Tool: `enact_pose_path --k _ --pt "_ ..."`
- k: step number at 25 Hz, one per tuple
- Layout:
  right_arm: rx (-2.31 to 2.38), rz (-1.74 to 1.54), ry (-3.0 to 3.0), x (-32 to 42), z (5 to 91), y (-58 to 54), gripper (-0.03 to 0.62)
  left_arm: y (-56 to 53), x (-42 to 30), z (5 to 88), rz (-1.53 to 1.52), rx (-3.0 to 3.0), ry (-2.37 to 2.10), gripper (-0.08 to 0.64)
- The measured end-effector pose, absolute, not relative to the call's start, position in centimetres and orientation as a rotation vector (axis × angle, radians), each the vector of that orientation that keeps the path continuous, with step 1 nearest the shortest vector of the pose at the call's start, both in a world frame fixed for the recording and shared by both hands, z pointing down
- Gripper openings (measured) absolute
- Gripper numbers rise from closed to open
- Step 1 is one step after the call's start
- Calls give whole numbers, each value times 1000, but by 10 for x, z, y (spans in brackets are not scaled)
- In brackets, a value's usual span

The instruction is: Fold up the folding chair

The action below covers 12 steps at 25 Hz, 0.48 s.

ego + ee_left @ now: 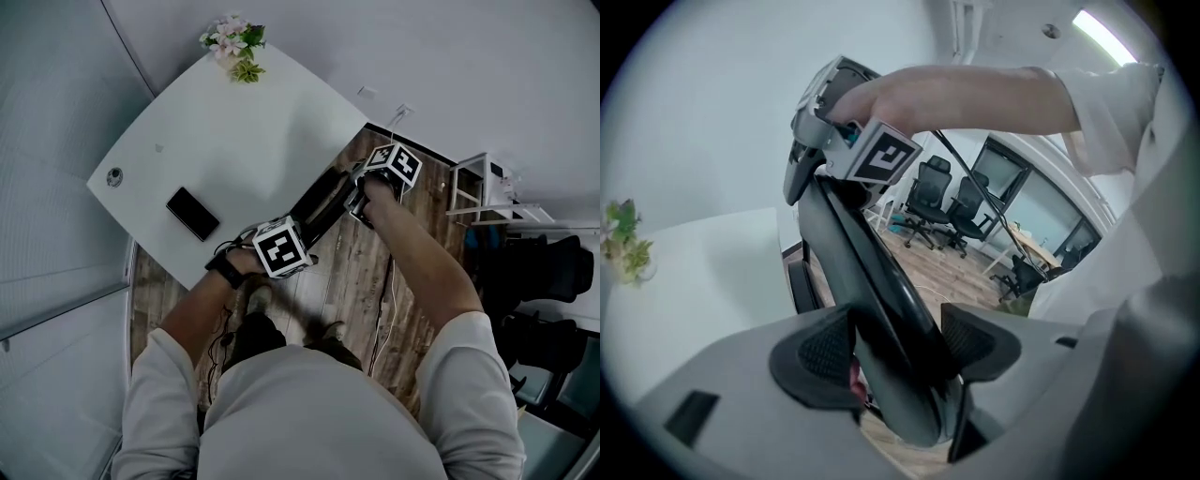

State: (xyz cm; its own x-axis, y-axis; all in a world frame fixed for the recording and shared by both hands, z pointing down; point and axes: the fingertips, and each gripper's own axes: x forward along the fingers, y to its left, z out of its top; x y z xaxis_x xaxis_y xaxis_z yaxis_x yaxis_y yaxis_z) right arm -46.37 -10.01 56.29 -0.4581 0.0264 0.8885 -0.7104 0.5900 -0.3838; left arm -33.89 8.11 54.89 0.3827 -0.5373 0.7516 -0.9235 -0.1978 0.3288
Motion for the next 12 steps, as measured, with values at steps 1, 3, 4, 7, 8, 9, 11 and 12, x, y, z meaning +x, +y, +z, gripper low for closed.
enact_pose_path --k 1,3,4,7,8,9,11,12 --pt "531 962 -1869 -469 562 -97 187 81 -345 546 617 1866 -1281 290" --pt "483 966 -1899 -481 560 -90 209 82 -358 544 601 1852 -1324 287" --pt "463 970 -1917 -486 559 -87 221 84 -363 546 592 1833 -1343 281" --pt "434 975 -1960 -496 557 -80 243 89 -372 549 570 1791 -1385 278" --pt "428 973 -1968 -498 557 -79 246 90 -374 549 568 1784 -1397 278" --pt "419 972 -1975 -500 557 -78 252 91 -375 550 571 1774 -1407 278" --pt "384 972 -1991 -501 556 -77 267 95 -378 551 593 1746 -1438 278" --pt "360 972 -2002 -501 555 -76 276 97 -380 551 609 1732 -1467 279"
